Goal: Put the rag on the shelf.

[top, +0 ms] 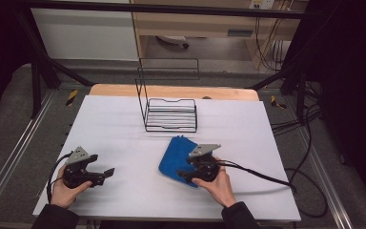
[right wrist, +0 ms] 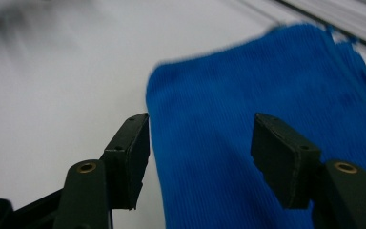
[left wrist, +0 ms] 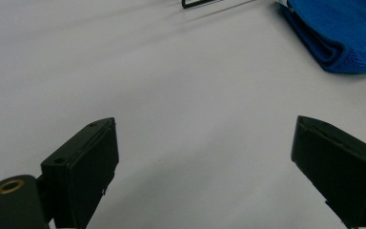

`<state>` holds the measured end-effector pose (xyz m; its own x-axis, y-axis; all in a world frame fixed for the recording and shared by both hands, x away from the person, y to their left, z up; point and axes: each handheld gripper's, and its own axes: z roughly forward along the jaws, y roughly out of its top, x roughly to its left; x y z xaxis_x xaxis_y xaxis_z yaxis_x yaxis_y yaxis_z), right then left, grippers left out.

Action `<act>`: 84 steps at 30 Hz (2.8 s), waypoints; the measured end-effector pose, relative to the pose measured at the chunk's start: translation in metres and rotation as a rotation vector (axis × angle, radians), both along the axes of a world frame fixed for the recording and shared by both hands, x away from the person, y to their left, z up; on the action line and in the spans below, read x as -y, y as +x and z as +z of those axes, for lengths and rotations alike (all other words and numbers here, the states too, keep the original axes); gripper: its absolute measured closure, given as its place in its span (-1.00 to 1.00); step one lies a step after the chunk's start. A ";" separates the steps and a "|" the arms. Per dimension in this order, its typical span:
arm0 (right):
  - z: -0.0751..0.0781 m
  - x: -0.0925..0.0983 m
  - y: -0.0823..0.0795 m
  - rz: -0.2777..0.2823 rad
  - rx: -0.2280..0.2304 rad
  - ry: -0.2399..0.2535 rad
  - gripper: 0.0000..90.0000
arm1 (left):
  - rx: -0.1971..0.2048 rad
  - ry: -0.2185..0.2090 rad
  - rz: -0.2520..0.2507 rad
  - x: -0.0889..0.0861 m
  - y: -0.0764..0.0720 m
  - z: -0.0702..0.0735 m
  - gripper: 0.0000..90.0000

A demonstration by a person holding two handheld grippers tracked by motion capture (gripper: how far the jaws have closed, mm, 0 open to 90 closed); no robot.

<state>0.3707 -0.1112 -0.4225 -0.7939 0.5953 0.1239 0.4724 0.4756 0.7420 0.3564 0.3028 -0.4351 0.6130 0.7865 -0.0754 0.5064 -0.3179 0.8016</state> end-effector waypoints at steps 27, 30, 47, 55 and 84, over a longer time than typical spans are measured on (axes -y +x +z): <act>-0.015 0.023 -0.027 0.041 -0.042 -0.023 0.96 | 0.000 0.000 -0.002 0.000 0.000 0.000 -0.82; -0.008 0.016 -0.031 0.056 -0.051 0.011 0.96 | 0.000 0.003 -0.003 0.001 0.000 0.000 -0.82; -0.010 -0.057 -0.036 0.090 -0.130 0.084 0.95 | 0.001 0.001 -0.003 0.000 0.000 0.000 -0.82; 0.000 -0.048 -0.032 0.077 -0.074 0.095 0.35 | 0.001 -0.003 -0.002 0.000 0.000 0.000 -0.82; -0.022 0.045 -0.022 -0.196 -0.194 0.035 0.92 | 0.003 -0.003 -0.005 0.001 -0.001 0.001 -0.82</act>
